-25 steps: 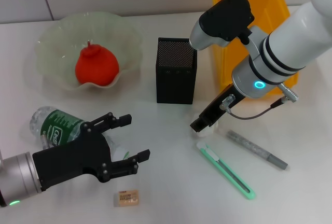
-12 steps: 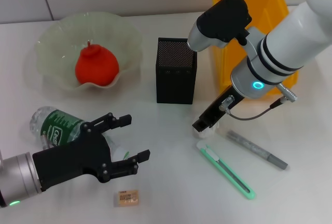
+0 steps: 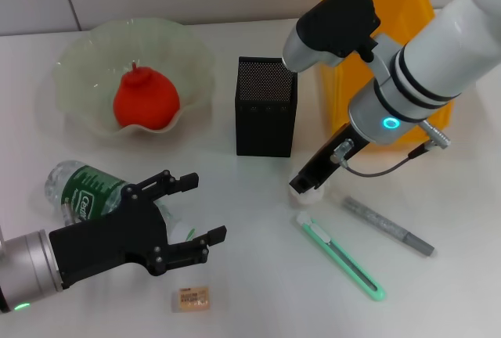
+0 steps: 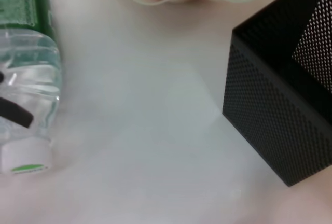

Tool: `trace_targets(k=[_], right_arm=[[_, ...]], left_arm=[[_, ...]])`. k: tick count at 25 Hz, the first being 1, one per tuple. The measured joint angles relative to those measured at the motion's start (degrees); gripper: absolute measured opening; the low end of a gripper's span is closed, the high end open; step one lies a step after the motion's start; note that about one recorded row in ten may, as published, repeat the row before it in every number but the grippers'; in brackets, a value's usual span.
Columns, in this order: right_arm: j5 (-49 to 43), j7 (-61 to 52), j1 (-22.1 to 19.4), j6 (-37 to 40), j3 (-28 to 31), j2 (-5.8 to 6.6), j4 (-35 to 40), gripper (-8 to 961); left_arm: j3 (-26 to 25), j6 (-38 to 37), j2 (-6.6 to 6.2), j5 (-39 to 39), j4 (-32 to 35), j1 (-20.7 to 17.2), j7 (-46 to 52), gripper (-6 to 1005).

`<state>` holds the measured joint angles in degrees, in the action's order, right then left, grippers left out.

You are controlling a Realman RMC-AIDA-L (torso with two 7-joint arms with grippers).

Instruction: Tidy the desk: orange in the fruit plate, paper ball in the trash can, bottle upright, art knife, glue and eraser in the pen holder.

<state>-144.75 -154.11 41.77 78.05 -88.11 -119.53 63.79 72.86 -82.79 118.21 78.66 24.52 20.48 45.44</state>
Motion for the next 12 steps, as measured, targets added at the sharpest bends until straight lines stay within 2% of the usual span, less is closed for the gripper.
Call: trace_targets(k=[6,12], right_arm=[[0.38,-0.05,-2.32,5.2,3.07,0.1,8.56,291],[1.5,0.45,-5.01,11.45,11.48,0.38,20.24,290]], left_arm=[[0.01,-0.12,0.0,0.0,0.0,0.0,0.0,844],[0.0,-0.2,0.01,0.0,0.0,0.0,0.0,844]])
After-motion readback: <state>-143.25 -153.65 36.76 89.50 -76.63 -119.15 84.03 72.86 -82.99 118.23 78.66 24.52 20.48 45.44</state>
